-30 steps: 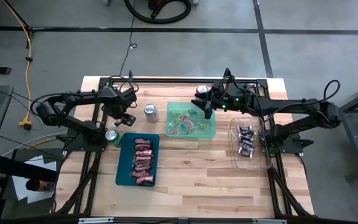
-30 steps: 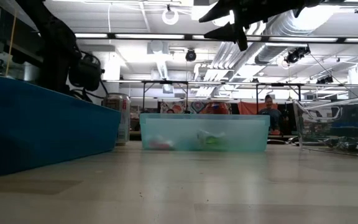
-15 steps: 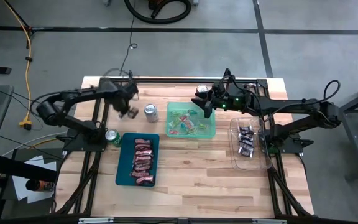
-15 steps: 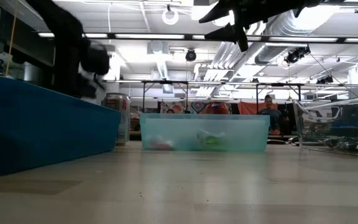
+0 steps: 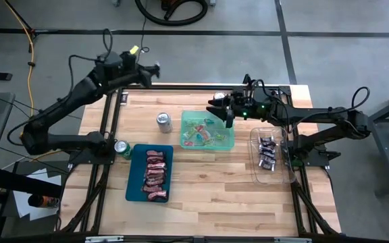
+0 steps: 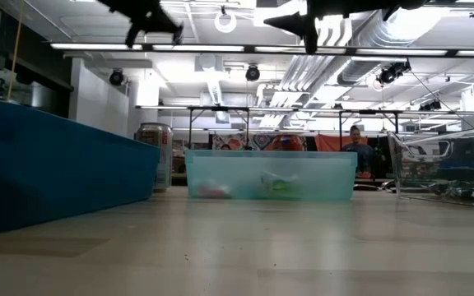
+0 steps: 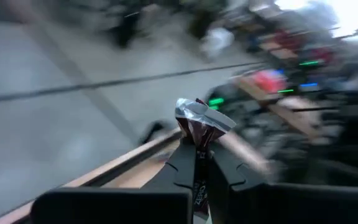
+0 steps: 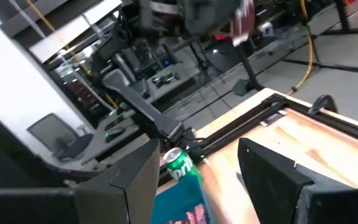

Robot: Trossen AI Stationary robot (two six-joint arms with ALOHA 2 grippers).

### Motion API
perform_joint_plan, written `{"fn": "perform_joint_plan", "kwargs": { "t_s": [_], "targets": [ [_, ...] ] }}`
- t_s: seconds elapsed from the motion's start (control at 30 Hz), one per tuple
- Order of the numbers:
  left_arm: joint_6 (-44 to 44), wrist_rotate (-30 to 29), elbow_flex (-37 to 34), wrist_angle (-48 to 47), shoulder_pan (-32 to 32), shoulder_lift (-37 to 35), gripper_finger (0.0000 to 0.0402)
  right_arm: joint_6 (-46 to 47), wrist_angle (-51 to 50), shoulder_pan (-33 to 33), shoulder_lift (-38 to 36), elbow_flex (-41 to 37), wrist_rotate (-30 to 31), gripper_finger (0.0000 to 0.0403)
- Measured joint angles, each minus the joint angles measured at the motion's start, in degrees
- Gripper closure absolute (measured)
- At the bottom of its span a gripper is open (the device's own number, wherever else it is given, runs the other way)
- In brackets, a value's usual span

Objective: Organize candy in baskets
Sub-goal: Put the white brown chocolate into the transparent bin

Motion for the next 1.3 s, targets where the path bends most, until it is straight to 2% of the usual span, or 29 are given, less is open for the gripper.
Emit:
{"fn": "perform_joint_plan", "kwargs": {
  "t_s": [0.27, 0.4, 0.5, 0.73, 1.2, 1.3],
  "targets": [
    [-2.61, 1.42, 0.02, 21.19, -15.64, 10.13, 0.0401, -7.56, -0.82, 0.02, 0.02, 1.39, -0.32, 0.0192],
    [-2.32, 1.99, 0.02, 33.98, -19.93, 16.19, 0.0401, -12.88, -4.91, 0.03, 0.00, 4.05, 2.04, 0.0192],
    [-2.76, 2.36, 0.02, 39.37, -21.29, 19.42, 0.0401, -16.10, -7.32, 0.02, -0.03, 6.08, 4.34, 0.0192],
    [-3.71, 5.25, -0.03, 43.64, -22.61, 21.93, 0.0401, -19.41, -8.90, 0.02, 0.00, 7.23, 5.65, 0.0192],
    [-1.57, 5.33, 0.00, 44.45, -22.76, 22.23, 0.0401, -11.67, -2.12, 0.19, 1.39, 7.24, -2.88, 0.0192],
    [-1.66, 5.69, 0.00, 44.45, -22.80, 22.27, 0.0401, -11.65, -0.63, 1.17, 2.82, 7.24, -2.65, 0.0192]
  ]
}}
